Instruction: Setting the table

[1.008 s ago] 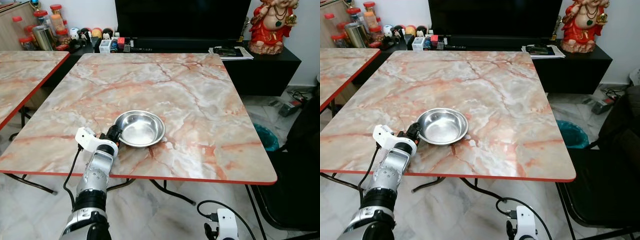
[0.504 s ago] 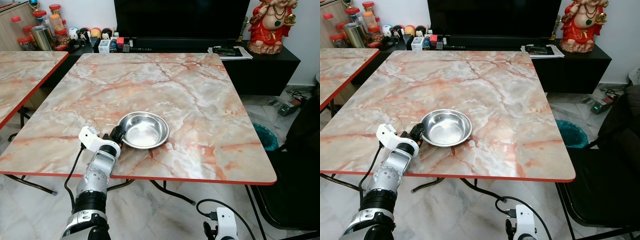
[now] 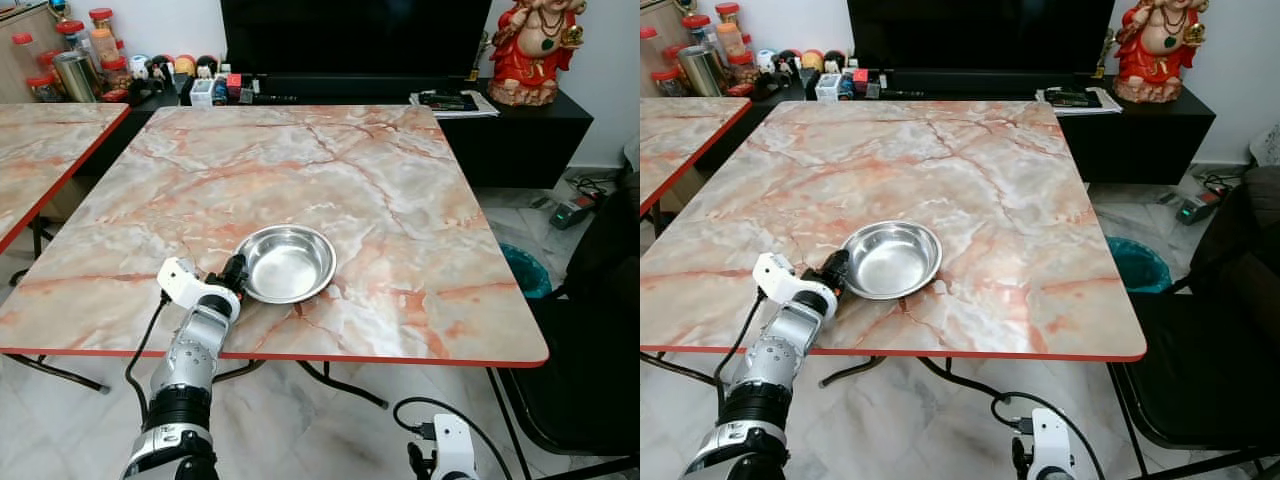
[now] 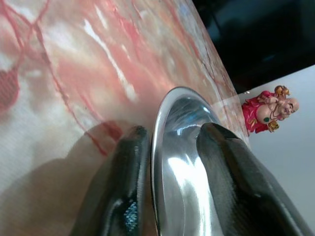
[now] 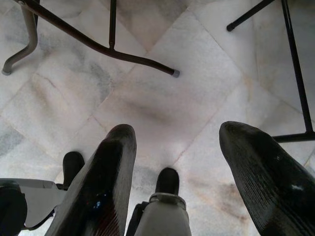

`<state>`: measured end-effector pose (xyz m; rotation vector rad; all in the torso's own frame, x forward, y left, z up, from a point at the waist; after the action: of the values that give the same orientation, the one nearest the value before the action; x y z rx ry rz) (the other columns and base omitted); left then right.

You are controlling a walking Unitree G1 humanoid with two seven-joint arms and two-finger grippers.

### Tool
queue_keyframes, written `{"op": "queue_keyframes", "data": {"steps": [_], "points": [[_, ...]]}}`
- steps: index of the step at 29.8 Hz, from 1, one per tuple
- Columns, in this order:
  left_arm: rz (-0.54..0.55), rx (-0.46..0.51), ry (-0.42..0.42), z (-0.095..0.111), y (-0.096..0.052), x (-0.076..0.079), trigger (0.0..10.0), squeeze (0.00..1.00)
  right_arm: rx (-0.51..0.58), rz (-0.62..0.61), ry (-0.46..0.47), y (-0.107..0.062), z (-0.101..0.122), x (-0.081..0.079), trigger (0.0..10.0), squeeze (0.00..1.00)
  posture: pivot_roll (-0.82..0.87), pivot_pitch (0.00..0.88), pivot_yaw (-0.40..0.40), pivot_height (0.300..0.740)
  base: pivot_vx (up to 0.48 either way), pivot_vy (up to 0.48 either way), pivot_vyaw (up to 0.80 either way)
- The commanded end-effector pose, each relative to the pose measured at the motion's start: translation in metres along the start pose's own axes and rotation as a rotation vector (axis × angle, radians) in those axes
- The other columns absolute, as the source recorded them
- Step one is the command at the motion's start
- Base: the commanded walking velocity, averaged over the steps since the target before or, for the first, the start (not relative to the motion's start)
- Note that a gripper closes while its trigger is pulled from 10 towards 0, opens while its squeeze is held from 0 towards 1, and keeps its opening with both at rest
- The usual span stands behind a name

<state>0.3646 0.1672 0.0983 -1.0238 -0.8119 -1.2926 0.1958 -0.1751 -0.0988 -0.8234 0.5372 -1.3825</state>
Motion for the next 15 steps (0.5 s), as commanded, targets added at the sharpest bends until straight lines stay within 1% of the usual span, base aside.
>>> {"op": "queue_keyframes", "data": {"steps": [1, 9, 10, 11, 15], "points": [[-0.007, 0.016, 0.020, 0.007, -0.001, 0.003, 10.0, 1.00, 0.015, -0.006, 0.008, 0.001, 0.006, 0.002, 10.0, 0.00, 0.07, 0.000, 0.000, 0.740, 0.000, 0.000, 0.00], [-0.013, 0.039, 0.023, 0.012, -0.002, 0.005, 10.0, 1.00, 0.016, -0.005, 0.005, 0.001, 0.007, 0.003, 10.0, 0.00, 0.08, 0.000, -0.004, 0.740, 0.000, 0.000, 0.00], [-0.022, 0.052, 0.025, 0.016, -0.004, 0.006, 10.0, 0.81, 0.015, -0.004, 0.005, 0.001, 0.006, 0.003, 10.0, 0.00, 0.08, 0.000, -0.006, 0.740, 0.000, 0.000, 0.00], [-0.030, 0.068, 0.037, 0.021, -0.006, 0.006, 10.0, 0.00, 0.015, -0.004, 0.005, 0.001, 0.007, 0.003, 10.0, 0.00, 0.08, 0.000, -0.007, 0.740, 0.000, 0.000, 0.00], [-0.033, 0.082, 0.043, 0.025, -0.009, 0.006, 10.0, 0.00, 0.016, -0.003, 0.004, 0.002, 0.007, 0.003, 10.0, 0.00, 0.08, 0.000, -0.007, 0.740, 0.000, 0.000, 0.00]]}}
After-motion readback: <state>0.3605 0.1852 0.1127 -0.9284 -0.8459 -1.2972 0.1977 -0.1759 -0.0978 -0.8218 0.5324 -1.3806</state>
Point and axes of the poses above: a point about 5 cm out from each wrist's last joint towards the gripper, its own y axis pointing out of the wrist towards the gripper, its own z axis along the axis of the wrist's last joint, x = y × z, the point moved 2 cm from there along y, pointing out of the wrist towards the gripper, and after that the axes turned 12 degrees about -y, right-handed, at the moved point
